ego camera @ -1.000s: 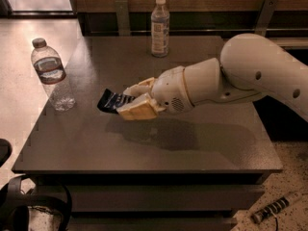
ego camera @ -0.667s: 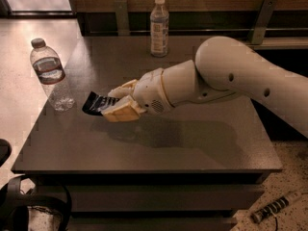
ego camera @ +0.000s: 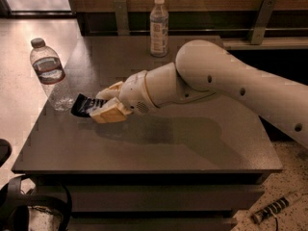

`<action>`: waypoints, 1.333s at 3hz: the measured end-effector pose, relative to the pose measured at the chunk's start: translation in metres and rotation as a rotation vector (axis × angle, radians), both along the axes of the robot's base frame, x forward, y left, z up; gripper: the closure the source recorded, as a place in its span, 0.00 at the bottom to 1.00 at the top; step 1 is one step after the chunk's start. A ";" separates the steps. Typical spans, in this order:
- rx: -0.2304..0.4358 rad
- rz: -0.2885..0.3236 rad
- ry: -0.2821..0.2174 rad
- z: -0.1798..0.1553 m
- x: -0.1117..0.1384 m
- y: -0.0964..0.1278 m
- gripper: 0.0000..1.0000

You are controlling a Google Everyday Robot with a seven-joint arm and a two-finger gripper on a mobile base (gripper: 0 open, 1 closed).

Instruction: Move rxbar blueberry near water bottle

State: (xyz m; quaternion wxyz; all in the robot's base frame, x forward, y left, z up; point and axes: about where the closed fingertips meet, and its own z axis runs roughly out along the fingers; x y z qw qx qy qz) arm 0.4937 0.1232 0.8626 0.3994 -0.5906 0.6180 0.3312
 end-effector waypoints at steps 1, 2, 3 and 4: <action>-0.001 0.004 -0.001 0.000 -0.001 0.002 0.62; -0.002 0.007 -0.002 0.001 -0.002 0.003 0.39; -0.003 0.012 -0.004 0.002 -0.004 0.006 0.07; -0.003 0.014 -0.005 0.002 -0.005 0.007 0.00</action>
Offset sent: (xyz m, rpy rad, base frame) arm -0.0010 0.0017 0.0003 -0.0007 -0.0011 0.0034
